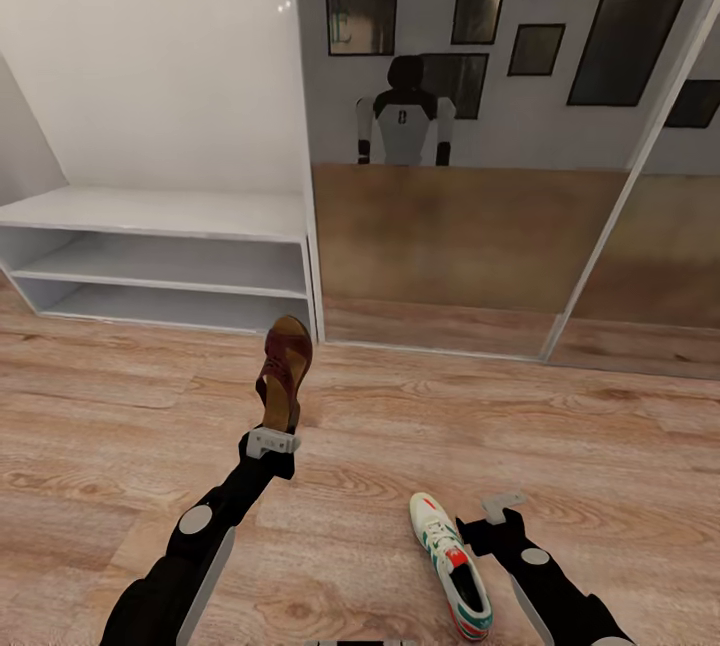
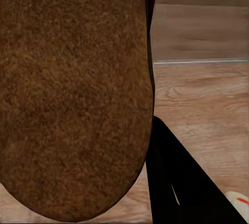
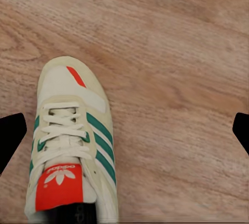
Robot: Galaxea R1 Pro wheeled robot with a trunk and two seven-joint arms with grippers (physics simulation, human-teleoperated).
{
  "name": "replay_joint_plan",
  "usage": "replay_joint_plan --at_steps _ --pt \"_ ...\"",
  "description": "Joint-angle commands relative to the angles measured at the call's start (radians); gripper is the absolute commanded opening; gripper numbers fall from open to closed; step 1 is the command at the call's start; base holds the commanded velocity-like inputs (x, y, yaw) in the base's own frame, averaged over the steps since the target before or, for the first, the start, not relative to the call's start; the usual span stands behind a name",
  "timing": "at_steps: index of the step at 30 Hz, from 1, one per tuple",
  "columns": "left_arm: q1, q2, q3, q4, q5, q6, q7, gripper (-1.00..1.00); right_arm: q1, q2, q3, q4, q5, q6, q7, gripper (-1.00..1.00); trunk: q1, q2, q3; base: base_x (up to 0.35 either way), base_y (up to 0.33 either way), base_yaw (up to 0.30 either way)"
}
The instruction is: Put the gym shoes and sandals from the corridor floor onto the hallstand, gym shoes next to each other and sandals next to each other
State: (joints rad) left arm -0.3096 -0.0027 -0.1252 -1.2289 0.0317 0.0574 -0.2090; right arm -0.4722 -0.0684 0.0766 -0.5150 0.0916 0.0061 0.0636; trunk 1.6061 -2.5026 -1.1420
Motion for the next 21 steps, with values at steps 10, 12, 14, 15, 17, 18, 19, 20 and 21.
replay_joint_plan --at_steps 10,12,14,15,17,18,19,20,21 --pt "0.0 0.0 -0.002 -0.001 0.001 0.006 -0.006 -1.0 0.0 0.001 0.008 0.016 0.011 0.003 0.004 1.0 0.0 -0.001 -0.008 0.0 0.0 0.0" --pt "0.0 0.0 -0.002 -0.001 0.001 0.006 -0.006 -1.0 0.0 0.002 0.009 0.028 0.011 0.002 0.004 1.0 0.0 -0.001 -0.008 0.0 0.0 0.0" --pt "0.0 0.0 -0.001 -0.001 0.001 0.006 -0.006 -1.0 0.0 0.008 0.01 0.042 0.011 0.002 0.004 1.0 0.0 -0.001 -0.008 0.0 0.0 0.0" --pt "0.0 0.0 -0.001 -0.001 0.001 0.006 -0.006 -1.0 0.0 0.013 0.01 0.05 0.011 0.002 0.004 1.0 0.0 -0.001 -0.008 0.0 0.0 0.0" --pt "-0.001 0.0 0.0 -0.001 0.002 0.006 -0.007 -1.0 0.0 0.018 0.011 0.062 0.011 0.001 0.004 1.0 0.0 -0.001 -0.008 0.0 0.0 0.0" --pt "-0.001 0.0 0.0 -0.001 0.002 0.006 -0.007 -1.0 0.0 0.02 0.011 0.067 0.011 0.001 0.004 1.0 0.0 -0.001 -0.008 0.0 0.0 0.0" --pt "-0.001 0.0 0.0 -0.001 0.002 0.006 -0.007 -1.0 0.0 0.021 0.011 0.071 0.011 0.001 0.004 1.0 0.0 -0.001 -0.008 0.0 0.0 0.0" --pt "-0.001 0.0 0.0 -0.001 0.002 0.006 -0.007 -1.0 0.0 0.023 0.011 0.079 0.011 0.0 0.004 1.0 0.0 -0.001 -0.008 0.0 0.0 0.0" --pt "-0.001 0.0 0.0 -0.001 0.002 0.006 -0.007 -1.0 0.0 0.023 0.011 0.083 0.011 0.0 0.004 1.0 0.0 -0.001 -0.008 0.0 0.0 0.0"
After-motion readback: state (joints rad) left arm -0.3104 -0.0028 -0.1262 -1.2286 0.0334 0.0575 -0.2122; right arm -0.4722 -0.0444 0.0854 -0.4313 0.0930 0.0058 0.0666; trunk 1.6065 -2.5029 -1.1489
